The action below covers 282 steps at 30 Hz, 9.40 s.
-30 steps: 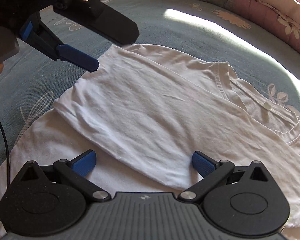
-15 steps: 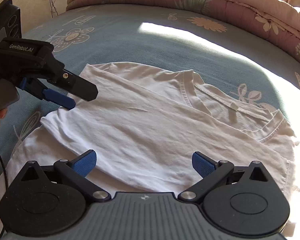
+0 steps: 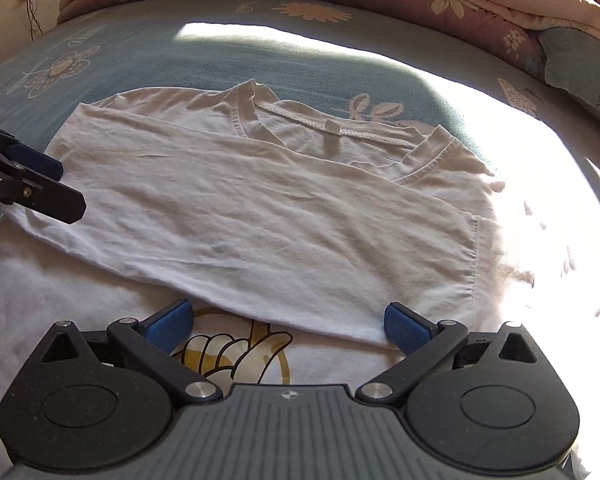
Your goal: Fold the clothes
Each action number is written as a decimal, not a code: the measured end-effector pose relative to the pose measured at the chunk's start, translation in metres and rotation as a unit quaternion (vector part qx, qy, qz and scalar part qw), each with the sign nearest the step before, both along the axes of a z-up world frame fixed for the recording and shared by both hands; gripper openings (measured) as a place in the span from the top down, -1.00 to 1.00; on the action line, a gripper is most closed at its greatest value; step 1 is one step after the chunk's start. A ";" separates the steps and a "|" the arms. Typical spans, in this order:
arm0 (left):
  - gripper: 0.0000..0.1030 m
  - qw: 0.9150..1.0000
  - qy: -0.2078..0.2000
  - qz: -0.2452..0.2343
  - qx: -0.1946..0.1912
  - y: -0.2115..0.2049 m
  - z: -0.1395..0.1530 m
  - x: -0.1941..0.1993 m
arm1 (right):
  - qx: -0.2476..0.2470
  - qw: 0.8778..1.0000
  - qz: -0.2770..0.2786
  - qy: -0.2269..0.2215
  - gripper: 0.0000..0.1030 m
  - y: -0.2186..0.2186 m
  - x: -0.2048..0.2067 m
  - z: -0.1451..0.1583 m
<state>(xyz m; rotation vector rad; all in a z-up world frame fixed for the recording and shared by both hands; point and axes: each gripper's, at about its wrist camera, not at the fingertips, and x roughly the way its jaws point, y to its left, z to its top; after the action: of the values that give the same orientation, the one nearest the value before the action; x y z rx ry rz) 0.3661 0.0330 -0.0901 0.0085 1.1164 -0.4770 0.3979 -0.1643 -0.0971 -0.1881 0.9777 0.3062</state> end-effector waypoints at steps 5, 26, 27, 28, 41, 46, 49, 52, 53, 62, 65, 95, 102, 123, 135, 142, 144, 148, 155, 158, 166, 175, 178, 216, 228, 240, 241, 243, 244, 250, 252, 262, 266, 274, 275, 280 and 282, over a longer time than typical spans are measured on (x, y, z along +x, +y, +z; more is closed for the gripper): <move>-0.98 1.000 -0.019 -0.023 0.003 -0.015 0.013 -0.009 | 0.044 0.999 -0.012 0.013 -1.00 -0.017 -0.015 0.012; -0.98 0.996 -0.010 -0.077 0.032 -0.061 0.000 -0.086 | 0.018 0.997 -0.028 0.072 -1.00 -0.056 -0.132 0.012; -0.98 0.997 -0.005 -0.075 0.032 -0.060 -0.002 -0.088 | 0.017 0.996 -0.037 0.081 -1.00 -0.061 -0.135 0.010; -0.98 0.997 -0.003 -0.075 0.036 -0.059 -0.003 -0.093 | 0.014 0.995 -0.045 0.089 -1.00 -0.066 -0.139 0.007; -0.98 0.991 -0.009 -0.114 0.071 -0.065 0.001 -0.111 | -0.026 0.988 -0.061 0.138 -1.00 -0.104 -0.190 0.007; -0.98 0.992 -0.013 -0.115 0.054 -0.078 0.008 -0.107 | -0.046 0.991 -0.050 0.118 -1.00 -0.095 -0.189 0.019; -0.98 0.991 -0.017 -0.122 0.050 -0.090 0.011 -0.104 | -0.030 0.992 -0.039 0.120 -1.00 -0.086 -0.181 0.017; -0.98 0.992 -0.021 -0.116 0.041 -0.100 0.015 -0.099 | -0.016 0.988 -0.067 0.135 -1.00 -0.091 -0.181 0.010; -0.98 0.993 -0.021 -0.112 0.037 -0.103 0.016 -0.098 | -0.016 0.988 -0.070 0.133 -1.00 -0.091 -0.181 0.012; -0.98 0.995 -0.029 -0.093 0.033 -0.134 0.016 -0.072 | -0.018 0.984 -0.177 0.024 -1.00 -0.166 -0.123 0.038; -0.98 0.993 -0.036 -0.105 0.039 -0.149 0.018 -0.066 | -0.024 0.973 -0.227 -0.033 -1.00 -0.194 -0.084 0.044; -0.98 0.973 0.006 -0.228 0.043 -0.269 0.004 -0.052 | 0.010 0.912 -0.408 -0.049 -1.00 -0.374 -0.109 -0.002; -0.98 0.965 -0.005 -0.257 0.051 -0.288 0.002 -0.057 | 0.010 0.881 -0.472 -0.038 -1.00 -0.417 -0.160 0.012; -0.98 0.961 -0.003 -0.271 0.062 -0.305 -0.004 -0.054 | 0.226 0.795 -0.558 -0.069 -1.00 -0.475 -0.230 0.013; -0.98 0.964 -0.006 -0.256 0.064 -0.307 -0.003 -0.054 | 0.411 0.660 -0.610 -0.153 -1.00 -0.529 -0.241 -0.020; -0.98 0.966 -0.006 -0.252 0.062 -0.307 -0.003 -0.053 | 0.469 0.620 -0.610 -0.155 -1.00 -0.516 -0.245 -0.028; -0.98 0.966 -0.006 -0.251 0.062 -0.308 -0.003 -0.053 | 0.491 0.609 -0.603 -0.153 -1.00 -0.500 -0.249 -0.033; -0.98 0.966 -0.007 -0.251 0.062 -0.307 -0.004 -0.053 | 0.467 0.628 -0.598 -0.170 -1.00 -0.485 -0.240 -0.034; -0.98 0.966 -0.010 -0.252 0.062 -0.306 -0.004 -0.054 | 0.485 0.572 -0.616 -0.239 -1.00 -0.507 -0.231 -0.040; -0.98 0.966 -0.012 -0.249 0.062 -0.307 -0.005 -0.054 | 0.513 0.545 -0.618 -0.242 -1.00 -0.497 -0.231 -0.045; -0.98 0.961 -0.015 -0.268 0.060 -0.304 -0.004 -0.054 | 0.518 0.552 -0.610 -0.232 -1.00 -0.506 -0.205 -0.044; -0.98 0.964 -0.016 -0.261 0.051 -0.286 0.010 -0.049 | 0.585 0.520 -0.570 -0.253 -1.00 -0.485 -0.202 -0.017; -0.98 0.964 -0.024 -0.259 0.052 -0.276 0.016 -0.048 | 0.594 0.533 -0.546 -0.256 -1.00 -0.472 -0.193 -0.003; -0.98 0.898 -0.045 -0.405 0.167 -0.162 0.024 -0.090 | 0.364 0.829 -0.417 -0.080 -1.00 -0.285 -0.025 0.063; -0.98 0.898 -0.025 -0.402 0.177 -0.133 0.020 -0.097 | 0.339 0.868 -0.358 -0.064 -1.00 -0.220 0.023 0.064; -0.98 0.911 -0.007 -0.379 0.162 -0.112 0.022 -0.111 | 0.344 0.893 -0.285 -0.052 -1.00 -0.147 0.055 0.079; -0.98 0.912 -0.006 -0.377 0.162 -0.110 0.021 -0.112 | 0.345 0.895 -0.279 -0.051 -1.00 -0.141 0.057 0.080; -0.98 0.914 -0.005 -0.372 0.163 -0.106 0.021 -0.113 | 0.345 0.899 -0.267 -0.049 -1.00 -0.129 0.060 0.082; -0.98 0.915 -0.004 -0.370 0.163 -0.104 0.020 -0.112 | 0.346 0.900 -0.261 -0.047 -1.00 -0.124 0.062 0.083; -0.98 0.920 -0.002 -0.358 0.161 -0.094 0.021 -0.113 | 0.341 0.913 -0.221 -0.036 -1.00 -0.089 0.070 0.087; -0.98 0.921 -0.002 -0.354 0.160 -0.091 0.021 -0.114 | 0.330 0.922 -0.199 -0.036 -1.00 -0.076 0.071 0.089; -0.98 0.928 0.000 -0.338 0.157 -0.081 0.020 -0.118 | 0.293 0.949 -0.114 -0.027 -1.00 -0.022 0.073 0.096; -0.98 0.931 0.000 -0.331 0.156 -0.076 0.021 -0.121 | 0.288 0.953 -0.093 -0.014 -1.00 -0.007 0.074 0.092; -0.98 0.936 0.001 -0.317 0.155 -0.064 0.022 -0.124 | 0.270 0.962 -0.049 -0.005 -1.00 0.027 0.072 0.089; -0.98 0.936 0.001 -0.316 0.155 -0.063 0.022 -0.125 | 0.267 0.963 -0.044 -0.005 -1.00 0.032 0.072 0.089; -0.98 0.939 0.002 -0.307 0.155 -0.054 0.022 -0.126 | 0.245 0.969 -0.020 0.002 -1.00 0.052 0.075 0.085; -0.98 0.940 0.002 -0.304 0.156 -0.051 0.021 -0.126 | 0.215 0.977 -0.011 0.013 -1.00 0.061 0.077 0.077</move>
<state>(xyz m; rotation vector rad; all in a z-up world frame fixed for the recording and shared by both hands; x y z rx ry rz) 0.2396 -0.0177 -0.0689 0.6473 1.1754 -0.8434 0.4753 -0.1033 -0.0202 0.2209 0.9169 0.4933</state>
